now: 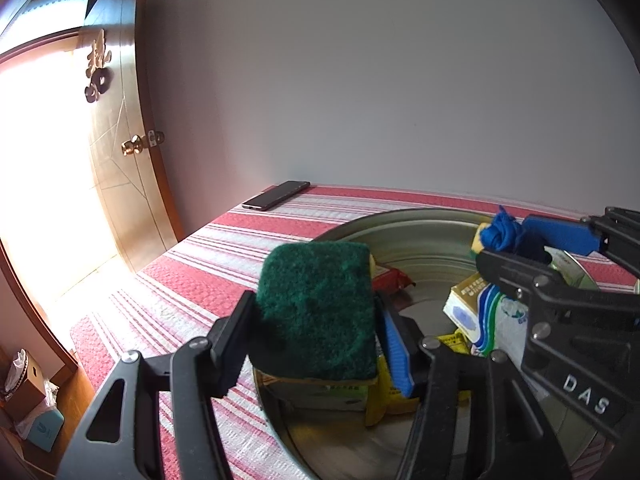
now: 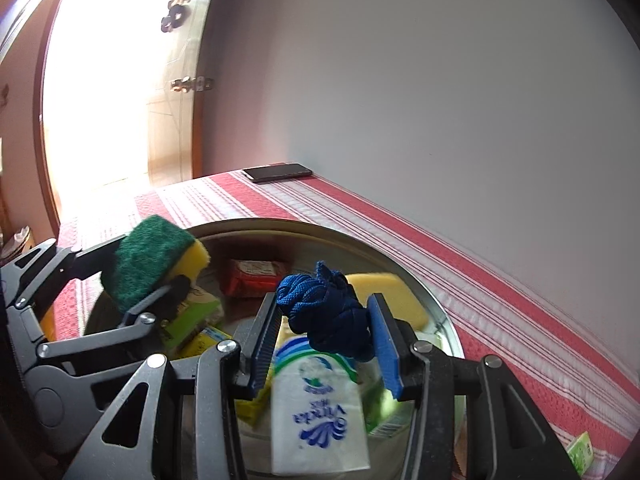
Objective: Organize objects
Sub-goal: 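Open the right tool dropping the blue cloth while the left tool releases the scouring pad, then move the right tool to the brown pastry packet and grasp it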
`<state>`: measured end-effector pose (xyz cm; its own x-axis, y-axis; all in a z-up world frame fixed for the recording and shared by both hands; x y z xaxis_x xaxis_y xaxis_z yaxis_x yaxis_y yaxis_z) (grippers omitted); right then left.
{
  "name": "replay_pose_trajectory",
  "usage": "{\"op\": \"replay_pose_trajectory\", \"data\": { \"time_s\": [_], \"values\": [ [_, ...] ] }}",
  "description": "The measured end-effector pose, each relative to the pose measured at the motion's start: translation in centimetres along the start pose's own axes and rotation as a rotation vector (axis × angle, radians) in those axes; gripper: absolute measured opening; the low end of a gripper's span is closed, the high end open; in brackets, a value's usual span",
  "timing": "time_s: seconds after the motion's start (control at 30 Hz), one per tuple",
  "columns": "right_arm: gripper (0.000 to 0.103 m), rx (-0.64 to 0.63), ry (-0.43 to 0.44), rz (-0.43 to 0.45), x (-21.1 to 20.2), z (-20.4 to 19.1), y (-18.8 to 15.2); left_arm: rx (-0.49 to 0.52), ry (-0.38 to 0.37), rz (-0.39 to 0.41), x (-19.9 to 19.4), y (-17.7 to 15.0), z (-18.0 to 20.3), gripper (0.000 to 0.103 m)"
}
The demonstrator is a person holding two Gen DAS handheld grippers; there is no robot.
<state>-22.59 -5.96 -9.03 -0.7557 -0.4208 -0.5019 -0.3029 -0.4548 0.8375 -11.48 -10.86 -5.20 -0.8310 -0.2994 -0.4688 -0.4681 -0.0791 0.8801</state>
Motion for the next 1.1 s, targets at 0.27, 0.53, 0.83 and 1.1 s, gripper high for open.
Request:
{"op": "replay_pose_trajectory", "data": {
  "time_s": [0.27, 0.53, 0.83, 1.1],
  "values": [
    [0.069, 0.034, -0.001, 0.025, -0.3, 0.5, 0.4, -0.046, 0.024, 0.003, 0.2, 0.1, -1.5, 0.084],
    [0.088, 0.073, -0.026, 0.082, -3.1, 2.7, -0.5, -0.007, 0.016, 0.066, -1.7, 0.6, 0.3, 0.103],
    [0.088, 0.169, -0.084, 0.108, -5.6, 8.8, -1.8, 0.002, 0.004, 0.071, -2.5, 1.3, 1.5, 0.103],
    [0.088, 0.22, -0.14, 0.024, -5.7, 15.2, -5.8, 0.013, -0.033, 0.06, -2.7, 2.5, 3.9, 0.103]
  ]
}}
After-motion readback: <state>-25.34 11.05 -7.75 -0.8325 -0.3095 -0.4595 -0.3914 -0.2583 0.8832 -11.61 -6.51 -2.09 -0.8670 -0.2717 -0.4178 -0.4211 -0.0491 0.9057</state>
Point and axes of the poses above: each gripper's, at about its wrist camera, not at the fingertips, and x roughly the way its jaws point, z to its right, y to its top, the point moved 6 cm from there along x, roughly the way its jaws point, and after that the axes turned 3 degrees about -y, right-handed, at the moved point
